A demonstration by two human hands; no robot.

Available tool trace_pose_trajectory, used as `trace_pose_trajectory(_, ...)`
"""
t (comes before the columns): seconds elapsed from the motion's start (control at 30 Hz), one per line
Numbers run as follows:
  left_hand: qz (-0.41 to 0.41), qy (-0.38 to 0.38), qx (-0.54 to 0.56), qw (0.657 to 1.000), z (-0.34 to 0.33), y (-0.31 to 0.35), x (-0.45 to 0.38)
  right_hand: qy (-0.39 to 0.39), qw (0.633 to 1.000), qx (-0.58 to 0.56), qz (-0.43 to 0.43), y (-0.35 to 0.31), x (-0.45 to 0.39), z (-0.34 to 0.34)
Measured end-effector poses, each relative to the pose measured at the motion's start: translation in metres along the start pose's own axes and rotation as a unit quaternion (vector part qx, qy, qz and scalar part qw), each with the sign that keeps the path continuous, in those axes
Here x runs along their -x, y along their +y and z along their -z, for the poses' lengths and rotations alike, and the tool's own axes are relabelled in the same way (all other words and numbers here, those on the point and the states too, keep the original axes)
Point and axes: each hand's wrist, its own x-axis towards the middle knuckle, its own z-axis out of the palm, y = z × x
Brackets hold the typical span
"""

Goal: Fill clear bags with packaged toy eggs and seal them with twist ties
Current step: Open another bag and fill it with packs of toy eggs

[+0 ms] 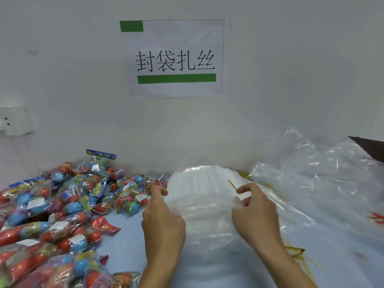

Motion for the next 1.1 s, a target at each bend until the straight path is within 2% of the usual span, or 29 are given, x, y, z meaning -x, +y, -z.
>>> trace_pose_trajectory(0.07, -0.055, 0.028, -0.036, 0.997, 0.001, 0.002, 0.002, 0.042, 0.997, 0.056, 0.034, 0.002, 0.0, 0.003)
trace_pose_trajectory(0.17, -0.101, 0.023, -0.037, 0.994, 0.001, 0.001, 0.001, 0.015, 0.994, 0.045, 0.096, 0.002, 0.0, 0.001)
trace_pose_trajectory(0.27, -0.134, -0.074, -0.012, 0.988, -0.004, 0.001, 0.002, -0.032, 0.983, 0.074, 0.164, 0.002, 0.005, -0.005)
trace_pose_trajectory(0.37, -0.178, -0.147, -0.032, 0.973, -0.012, 0.0, 0.008, -0.048, 0.981, 0.098, 0.163, 0.005, 0.004, -0.01)
trace_pose_trajectory(0.43, -0.154, -0.118, -0.04, 0.98, -0.01, -0.002, 0.006, -0.037, 0.986, 0.094, 0.135, 0.007, 0.0, -0.007)
trace_pose_trajectory(0.53, -0.082, -0.015, -0.056, 0.995, -0.001, -0.006, -0.002, 0.0, 0.993, 0.069, 0.092, 0.01, -0.007, -0.002)
trace_pose_trajectory(0.6, -0.08, 0.005, -0.096, 0.992, 0.002, -0.006, -0.001, 0.004, 0.993, 0.078, 0.085, 0.011, -0.007, -0.003)
trace_pose_trajectory(0.77, -0.091, -0.068, -0.072, 0.991, -0.002, -0.007, -0.003, 0.0, 0.995, 0.049, 0.092, 0.01, -0.01, -0.001)
trace_pose_trajectory(0.97, -0.097, -0.171, -0.039, 0.98, -0.007, -0.008, -0.004, -0.042, 0.993, 0.045, 0.105, 0.011, -0.006, -0.007)
trace_pose_trajectory(1.03, -0.105, -0.182, -0.04, 0.977, -0.008, -0.009, -0.003, -0.041, 0.993, 0.035, 0.105, 0.011, -0.007, -0.008)
trace_pose_trajectory(1.1, -0.103, -0.161, -0.056, 0.98, -0.006, -0.009, -0.004, -0.037, 0.995, 0.036, 0.09, 0.012, -0.009, -0.007)
